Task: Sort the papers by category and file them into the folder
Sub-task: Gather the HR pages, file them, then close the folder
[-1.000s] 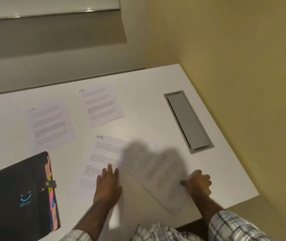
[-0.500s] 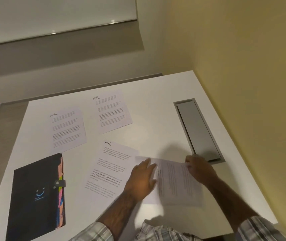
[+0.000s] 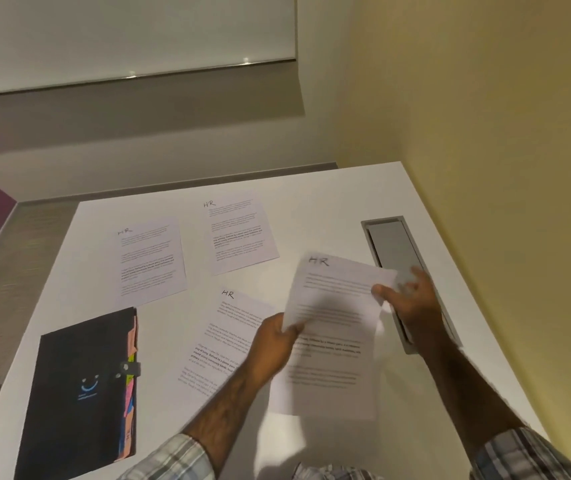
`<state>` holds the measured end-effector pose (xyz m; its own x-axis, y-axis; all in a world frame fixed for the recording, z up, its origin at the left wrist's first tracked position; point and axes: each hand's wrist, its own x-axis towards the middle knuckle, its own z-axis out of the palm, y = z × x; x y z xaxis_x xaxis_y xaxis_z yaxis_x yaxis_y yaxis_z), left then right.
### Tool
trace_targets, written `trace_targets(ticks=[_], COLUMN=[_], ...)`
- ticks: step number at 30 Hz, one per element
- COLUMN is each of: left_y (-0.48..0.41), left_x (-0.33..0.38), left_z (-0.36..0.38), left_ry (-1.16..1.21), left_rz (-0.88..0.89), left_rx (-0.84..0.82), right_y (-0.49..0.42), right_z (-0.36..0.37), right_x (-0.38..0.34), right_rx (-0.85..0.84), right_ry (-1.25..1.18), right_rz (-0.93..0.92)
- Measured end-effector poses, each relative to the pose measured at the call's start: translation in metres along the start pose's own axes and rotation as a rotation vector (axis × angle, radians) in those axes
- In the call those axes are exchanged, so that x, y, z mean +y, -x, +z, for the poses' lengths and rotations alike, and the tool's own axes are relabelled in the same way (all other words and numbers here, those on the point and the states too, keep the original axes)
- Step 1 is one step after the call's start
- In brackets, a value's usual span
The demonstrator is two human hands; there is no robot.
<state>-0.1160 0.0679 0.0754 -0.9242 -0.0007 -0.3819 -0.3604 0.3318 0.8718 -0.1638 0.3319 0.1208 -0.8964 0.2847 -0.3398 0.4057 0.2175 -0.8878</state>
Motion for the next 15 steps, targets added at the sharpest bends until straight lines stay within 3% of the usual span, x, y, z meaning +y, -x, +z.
trace_targets(ticks=[2,4,7,10,13,15], left_y=[0.002,0.003,0.002,-0.003,-0.005,0.0], left_x=[-0.009,-0.015,-0.026,-0.058,-0.093,-0.11], left_z=[-0.018,-0.031,-0.046,-0.068,-0.093,-0.107], left_ry=[0.085,0.141,0.054,-0.305,-0.609,-0.68], left_rz=[-0.054,-0.115,-0.165,-0.19,-0.373,-0.487], left_rx=[-0.011,-0.043,-0.034,0.129,0.222,0.274], right_y=[0.006,0.022,0.039,0.044,0.043,0.04], right_z=[0.012,0.031,0.057,0.068,0.065,0.059], right_x=[0.025,0.043,0.062,0.061,0.057,0.055], right_rx=[-0.287,-0.498,-0.422,-0.356,-0.342,-0.332], right_ry=[-0.138,-0.137,-0.103,-0.043,0.02,0.053], right_rz=[0.261,0.356,0.341,0.288,0.247,0.209])
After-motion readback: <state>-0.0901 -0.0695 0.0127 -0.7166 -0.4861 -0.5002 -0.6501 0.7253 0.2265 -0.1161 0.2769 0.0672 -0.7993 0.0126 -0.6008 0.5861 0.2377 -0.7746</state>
